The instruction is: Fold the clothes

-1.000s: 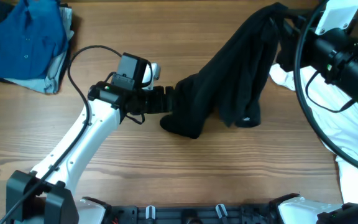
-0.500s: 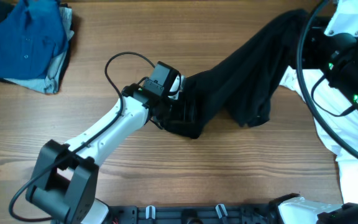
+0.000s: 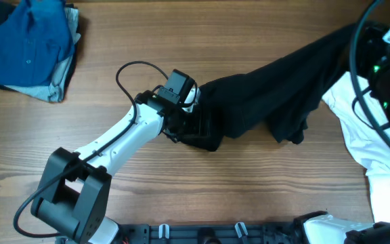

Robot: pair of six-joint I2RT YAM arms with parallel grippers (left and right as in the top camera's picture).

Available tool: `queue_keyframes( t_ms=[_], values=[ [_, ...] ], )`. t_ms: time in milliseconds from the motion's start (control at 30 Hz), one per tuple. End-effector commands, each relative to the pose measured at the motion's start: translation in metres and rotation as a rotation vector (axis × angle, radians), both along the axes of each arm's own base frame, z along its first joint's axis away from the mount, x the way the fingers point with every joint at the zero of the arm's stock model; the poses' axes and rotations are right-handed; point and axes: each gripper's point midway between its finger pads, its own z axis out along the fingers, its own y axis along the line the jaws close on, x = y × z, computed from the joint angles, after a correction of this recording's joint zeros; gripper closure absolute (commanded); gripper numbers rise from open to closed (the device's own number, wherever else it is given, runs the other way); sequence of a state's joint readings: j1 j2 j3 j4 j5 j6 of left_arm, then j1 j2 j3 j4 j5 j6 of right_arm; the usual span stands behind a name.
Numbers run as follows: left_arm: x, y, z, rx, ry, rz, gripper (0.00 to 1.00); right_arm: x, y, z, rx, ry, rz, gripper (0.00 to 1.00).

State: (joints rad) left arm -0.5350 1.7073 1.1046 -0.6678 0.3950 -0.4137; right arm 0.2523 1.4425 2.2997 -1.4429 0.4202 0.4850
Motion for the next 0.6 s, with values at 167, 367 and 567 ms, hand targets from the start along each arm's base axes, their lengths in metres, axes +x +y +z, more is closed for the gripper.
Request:
queue_keyframes(
  t_ms=[167,367,567],
  values=[
    [-0.002,0.01,-0.006,0.062,0.02,0.022,0.26,-0.008,-0.029,0.004,0.009,-0.015,-0.128,0.96],
    [-0.014,0.017,-0.011,0.092,0.071,0.025,0.17,-0.007,-0.022,0.001,0.022,0.0,-0.093,0.96],
    [-0.018,0.017,-0.02,0.083,0.103,0.071,0.22,-0.006,-0.019,-0.001,0.031,0.006,-0.076,0.96]
  ],
)
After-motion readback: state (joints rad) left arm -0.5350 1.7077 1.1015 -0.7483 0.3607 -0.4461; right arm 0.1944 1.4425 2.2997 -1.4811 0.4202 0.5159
